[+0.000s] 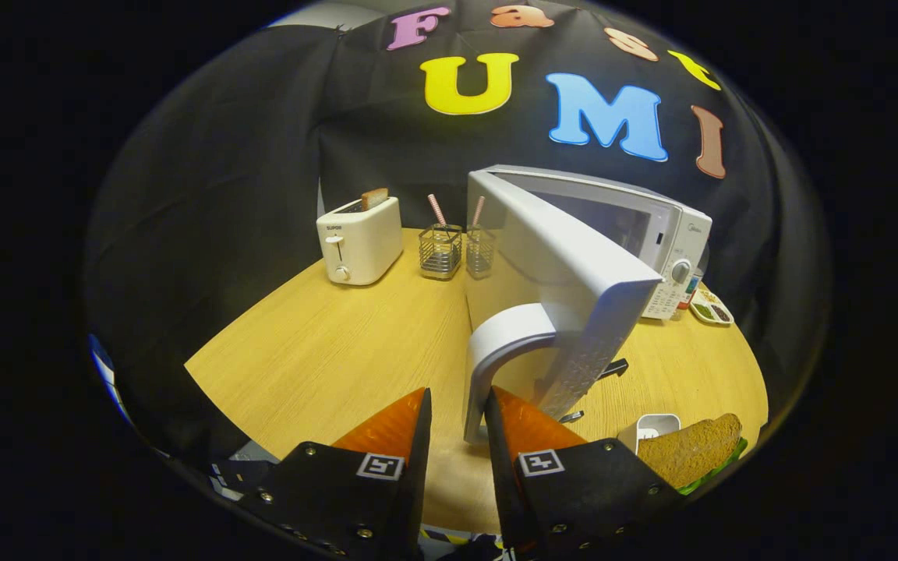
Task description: Open the microwave, put the food inside, and close the microwave door.
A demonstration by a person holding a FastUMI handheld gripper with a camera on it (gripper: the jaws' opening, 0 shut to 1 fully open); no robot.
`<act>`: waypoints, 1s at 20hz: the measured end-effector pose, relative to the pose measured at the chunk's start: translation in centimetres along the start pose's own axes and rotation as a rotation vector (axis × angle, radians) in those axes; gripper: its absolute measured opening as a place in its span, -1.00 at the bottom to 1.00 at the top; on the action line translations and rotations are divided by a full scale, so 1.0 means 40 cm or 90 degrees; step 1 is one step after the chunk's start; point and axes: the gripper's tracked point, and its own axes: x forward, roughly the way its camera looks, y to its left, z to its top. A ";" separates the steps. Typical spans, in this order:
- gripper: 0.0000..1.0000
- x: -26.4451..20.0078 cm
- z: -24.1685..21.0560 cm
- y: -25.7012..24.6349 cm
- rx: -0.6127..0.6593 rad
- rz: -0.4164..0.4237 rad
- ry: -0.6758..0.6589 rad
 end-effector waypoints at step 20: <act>0.72 -0.232 0.195 0.161 0.024 0.209 -0.139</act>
